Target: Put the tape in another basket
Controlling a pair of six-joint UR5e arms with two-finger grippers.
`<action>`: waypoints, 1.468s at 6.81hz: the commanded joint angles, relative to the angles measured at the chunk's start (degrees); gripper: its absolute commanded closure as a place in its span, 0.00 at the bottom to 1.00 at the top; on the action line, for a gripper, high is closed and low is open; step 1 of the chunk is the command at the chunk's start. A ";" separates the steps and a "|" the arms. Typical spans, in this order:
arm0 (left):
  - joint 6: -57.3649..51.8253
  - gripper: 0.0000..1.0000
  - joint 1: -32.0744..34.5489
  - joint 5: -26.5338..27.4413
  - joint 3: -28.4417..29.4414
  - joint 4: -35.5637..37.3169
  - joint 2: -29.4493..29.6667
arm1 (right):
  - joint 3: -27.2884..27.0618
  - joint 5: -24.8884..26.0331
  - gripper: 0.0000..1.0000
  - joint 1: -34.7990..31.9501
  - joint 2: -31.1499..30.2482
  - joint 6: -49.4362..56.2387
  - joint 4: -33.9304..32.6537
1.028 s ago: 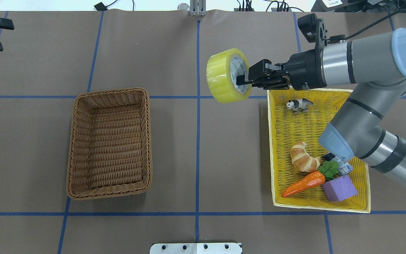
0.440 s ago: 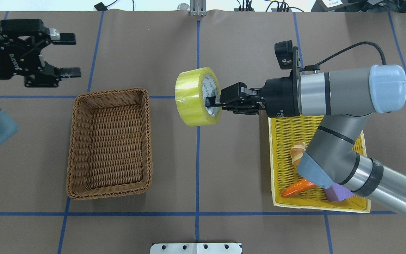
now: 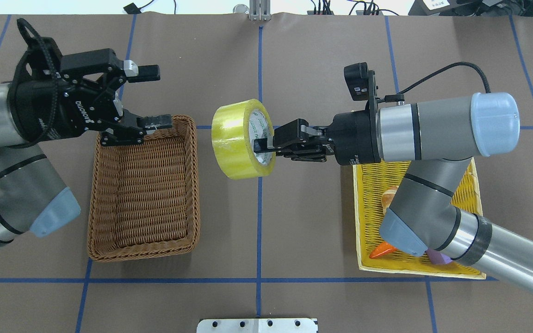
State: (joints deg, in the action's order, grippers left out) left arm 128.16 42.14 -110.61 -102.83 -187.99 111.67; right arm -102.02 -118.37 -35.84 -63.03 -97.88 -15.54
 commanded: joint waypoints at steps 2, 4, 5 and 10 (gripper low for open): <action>-0.01 0.02 -5.04 1.02 0.62 -0.09 1.62 | -0.54 -0.10 1.00 1.21 1.07 -0.03 0.07; -0.02 0.03 -5.84 1.10 0.44 -0.01 1.97 | -0.37 -0.02 1.00 1.91 1.25 -0.03 0.07; -0.02 0.06 -5.84 1.10 0.36 -0.09 2.06 | -0.37 0.07 1.00 2.00 1.33 -0.03 0.07; 0.07 1.00 -8.29 1.02 0.36 -0.09 2.41 | -0.46 2.09 0.00 2.27 2.12 -6.43 0.07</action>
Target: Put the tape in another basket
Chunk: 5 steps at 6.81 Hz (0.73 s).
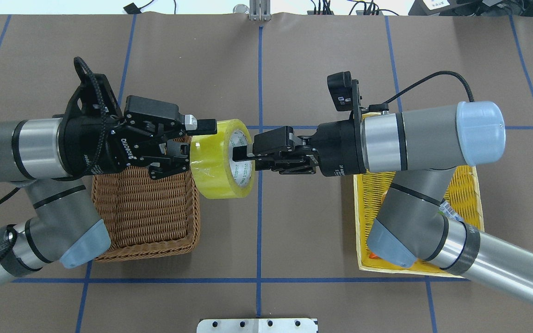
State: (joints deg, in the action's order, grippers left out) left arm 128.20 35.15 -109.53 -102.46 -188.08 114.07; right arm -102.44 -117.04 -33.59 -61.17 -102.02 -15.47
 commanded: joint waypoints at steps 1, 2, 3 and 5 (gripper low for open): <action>0.12 1.00 -1.40 -0.15 -0.28 -0.01 -0.07 | -0.04 0.76 0.00 0.02 0.18 -2.31 0.09; 0.12 1.00 -1.40 -0.24 -0.37 -0.01 -0.16 | -0.13 0.33 0.00 -0.07 -0.34 -2.22 0.17; 0.12 1.00 -1.40 -0.33 -0.89 -0.01 -0.34 | -0.56 -1.07 0.00 -0.42 -1.31 -1.61 0.52; 0.12 1.00 -1.14 -0.50 -1.68 0.17 -1.04 | -0.48 -9.56 0.00 -4.70 -6.65 2.85 2.37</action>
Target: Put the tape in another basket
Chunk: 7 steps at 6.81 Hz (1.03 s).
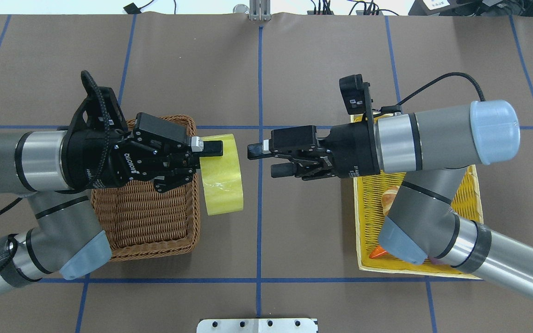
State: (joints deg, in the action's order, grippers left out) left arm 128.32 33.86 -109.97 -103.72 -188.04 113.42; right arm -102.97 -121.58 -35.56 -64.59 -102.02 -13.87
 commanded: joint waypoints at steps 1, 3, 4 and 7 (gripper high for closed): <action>0.09 1.00 0.15 0.02 -0.35 0.31 -0.39 | 0.49 -10.12 0.00 -6.85 -4.39 3.75 0.51; -1.13 1.00 2.77 0.02 1.05 2.66 -0.48 | 4.25 -20.31 0.00 -17.46 -4.23 4.02 -0.11; -1.31 1.00 6.36 -2.94 1.84 7.47 -0.48 | 8.19 -25.93 0.00 -23.18 -3.97 9.24 -0.63; -26.35 1.00 18.32 -30.67 1.68 40.97 0.66 | 10.34 -25.92 0.00 -33.48 -4.49 28.38 -15.51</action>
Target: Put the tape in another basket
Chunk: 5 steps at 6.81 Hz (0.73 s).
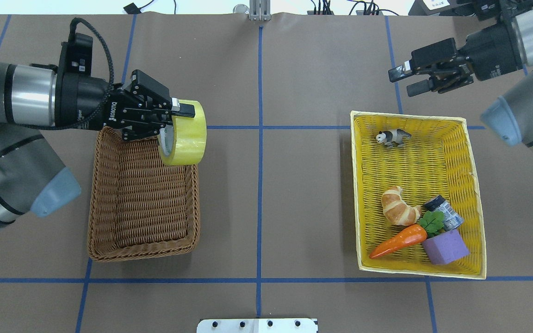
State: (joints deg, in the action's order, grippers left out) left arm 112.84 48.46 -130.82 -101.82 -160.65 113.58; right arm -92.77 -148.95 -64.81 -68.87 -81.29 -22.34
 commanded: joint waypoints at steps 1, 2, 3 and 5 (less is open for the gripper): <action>-17.68 1.00 4.36 -11.02 0.04 19.96 -0.11 | 0.31 3.91 0.00 -6.36 -0.30 15.03 -11.97; -22.71 1.00 4.45 -11.03 0.31 24.72 -0.81 | 0.31 4.89 0.00 -8.12 -0.30 23.46 -19.59; -27.02 1.00 4.28 -10.95 0.05 29.91 -0.90 | -0.30 5.25 0.00 -9.79 0.22 30.59 -27.59; -35.90 1.00 3.58 -10.07 -0.04 38.45 -0.99 | -0.57 11.46 0.00 -10.68 -0.83 47.20 -34.83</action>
State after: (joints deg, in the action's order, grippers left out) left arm 82.09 52.44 -141.32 -101.82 -127.01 112.64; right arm -93.16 -140.67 -75.00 -69.19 -43.45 -52.22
